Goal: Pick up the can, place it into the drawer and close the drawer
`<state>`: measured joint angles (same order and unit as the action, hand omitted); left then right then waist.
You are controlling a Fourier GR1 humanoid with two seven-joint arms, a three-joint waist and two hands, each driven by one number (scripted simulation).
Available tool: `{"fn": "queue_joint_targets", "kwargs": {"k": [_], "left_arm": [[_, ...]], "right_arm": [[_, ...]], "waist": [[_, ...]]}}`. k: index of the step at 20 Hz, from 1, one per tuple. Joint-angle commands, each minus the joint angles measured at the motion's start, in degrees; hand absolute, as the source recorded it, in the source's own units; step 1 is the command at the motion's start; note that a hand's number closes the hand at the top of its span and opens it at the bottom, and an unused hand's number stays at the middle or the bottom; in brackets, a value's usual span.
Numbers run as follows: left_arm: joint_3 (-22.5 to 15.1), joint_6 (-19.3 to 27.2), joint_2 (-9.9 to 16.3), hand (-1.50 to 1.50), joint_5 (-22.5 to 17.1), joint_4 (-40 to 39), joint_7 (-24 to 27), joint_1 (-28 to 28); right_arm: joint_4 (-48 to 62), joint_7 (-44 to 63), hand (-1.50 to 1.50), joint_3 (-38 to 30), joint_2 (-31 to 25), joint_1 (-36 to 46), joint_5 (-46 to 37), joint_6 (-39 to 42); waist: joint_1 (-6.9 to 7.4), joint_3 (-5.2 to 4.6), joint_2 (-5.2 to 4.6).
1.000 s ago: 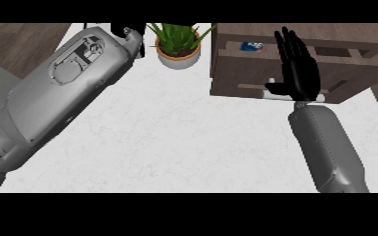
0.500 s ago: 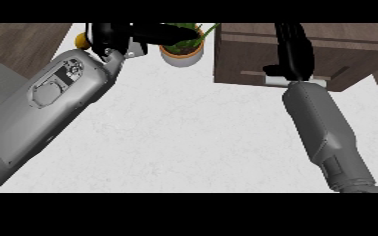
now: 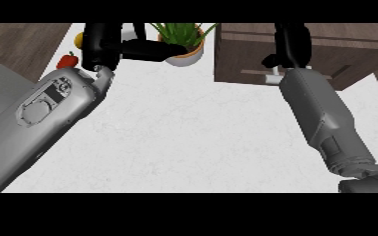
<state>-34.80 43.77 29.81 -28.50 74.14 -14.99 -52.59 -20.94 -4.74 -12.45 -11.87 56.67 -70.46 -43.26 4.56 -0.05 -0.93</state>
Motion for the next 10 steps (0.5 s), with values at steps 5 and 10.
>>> {"fn": "queue_joint_targets", "kwargs": {"k": [5, 10], "left_arm": [[0.08, 0.78, 1.54, -1.50, 1.96, 4.59, -0.23, 4.25], [0.53, -0.31, 1.69, -1.50, 1.63, 6.40, -0.09, 5.77]], "right_arm": [[6.37, -0.73, -1.50, -2.58, -0.94, 7.19, 1.51, 0.81], [5.56, -4.87, -1.50, -5.97, 0.08, 10.06, 5.94, 2.96]], "waist": [[1.37, 0.22, -0.73], [1.59, 0.29, -0.66]]}}
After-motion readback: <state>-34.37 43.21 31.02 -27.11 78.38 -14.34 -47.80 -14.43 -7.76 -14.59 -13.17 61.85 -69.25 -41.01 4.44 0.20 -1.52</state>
